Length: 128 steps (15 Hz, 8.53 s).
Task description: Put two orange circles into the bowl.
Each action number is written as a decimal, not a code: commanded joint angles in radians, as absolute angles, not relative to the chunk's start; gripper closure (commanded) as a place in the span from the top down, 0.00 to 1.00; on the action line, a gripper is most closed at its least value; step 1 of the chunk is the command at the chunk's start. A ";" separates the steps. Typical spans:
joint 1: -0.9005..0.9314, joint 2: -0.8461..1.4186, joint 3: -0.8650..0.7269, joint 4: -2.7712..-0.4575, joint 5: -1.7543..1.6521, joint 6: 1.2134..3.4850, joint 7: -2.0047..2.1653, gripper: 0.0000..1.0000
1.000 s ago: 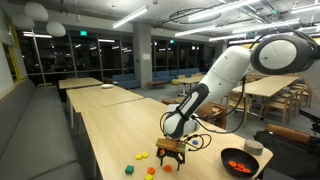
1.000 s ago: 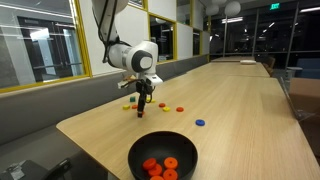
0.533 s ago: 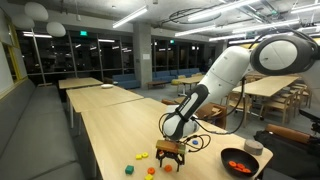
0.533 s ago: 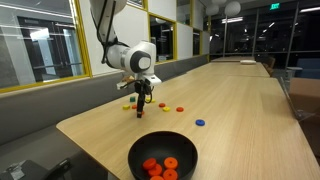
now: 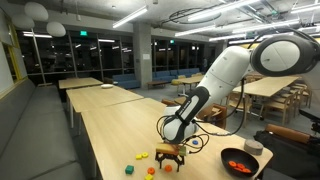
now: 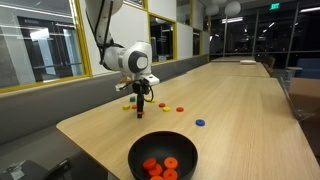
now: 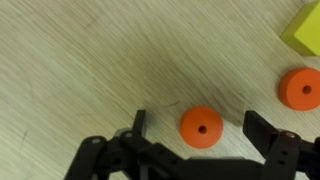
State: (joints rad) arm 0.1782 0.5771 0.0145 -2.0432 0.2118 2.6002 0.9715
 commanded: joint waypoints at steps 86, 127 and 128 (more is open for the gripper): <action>-0.106 0.142 -0.077 -2.632 0.492 2.504 1.138 1.00; 0.166 0.335 0.253 -2.406 0.731 2.626 1.086 1.00; 0.172 0.338 0.255 -2.397 0.738 2.621 1.078 1.00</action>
